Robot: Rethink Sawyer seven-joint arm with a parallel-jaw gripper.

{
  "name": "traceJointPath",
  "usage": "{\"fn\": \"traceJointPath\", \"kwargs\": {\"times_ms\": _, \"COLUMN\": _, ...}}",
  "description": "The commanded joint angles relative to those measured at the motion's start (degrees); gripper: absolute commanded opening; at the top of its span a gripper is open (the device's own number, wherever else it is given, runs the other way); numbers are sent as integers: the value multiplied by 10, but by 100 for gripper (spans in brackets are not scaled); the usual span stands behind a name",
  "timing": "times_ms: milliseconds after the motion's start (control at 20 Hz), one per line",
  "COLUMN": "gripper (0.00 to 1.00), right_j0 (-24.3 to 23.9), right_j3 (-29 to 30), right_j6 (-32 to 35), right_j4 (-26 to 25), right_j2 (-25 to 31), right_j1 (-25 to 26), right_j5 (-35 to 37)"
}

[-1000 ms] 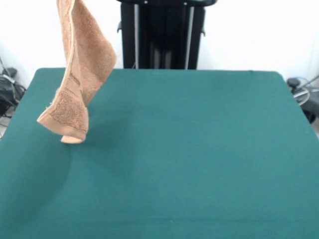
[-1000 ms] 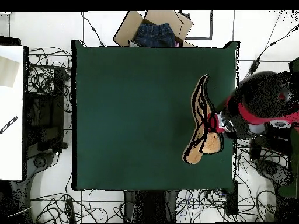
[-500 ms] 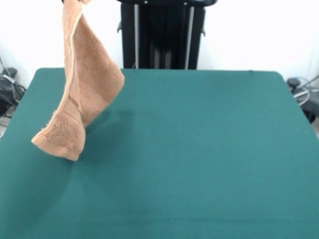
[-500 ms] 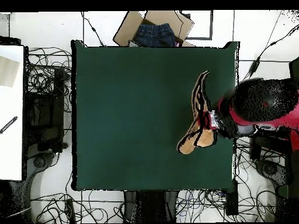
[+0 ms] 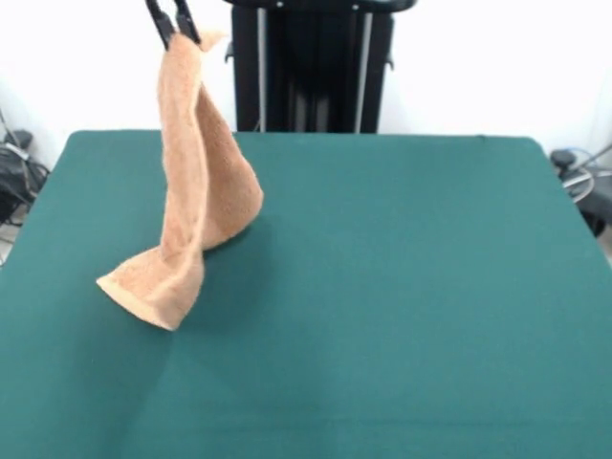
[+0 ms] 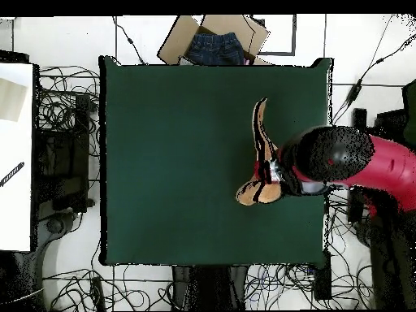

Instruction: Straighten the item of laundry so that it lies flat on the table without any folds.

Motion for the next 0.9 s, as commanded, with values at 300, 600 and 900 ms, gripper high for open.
{"fn": "traceJointPath", "kwargs": {"times_ms": 300, "gripper": 0, "right_j0": 70, "right_j3": 118, "right_j6": 68, "right_j4": -6, "right_j2": -15, "right_j1": -38, "right_j5": -87}}
{"fn": "traceJointPath", "kwargs": {"times_ms": 600, "gripper": 0, "right_j0": 102, "right_j3": 133, "right_j6": 110, "right_j4": 5, "right_j2": -36, "right_j1": -38, "right_j5": -120}}
{"fn": "traceJointPath", "kwargs": {"times_ms": 900, "gripper": 0, "right_j0": 145, "right_j3": 143, "right_j6": 167, "right_j4": 3, "right_j2": -79, "right_j1": -32, "right_j5": -153}}
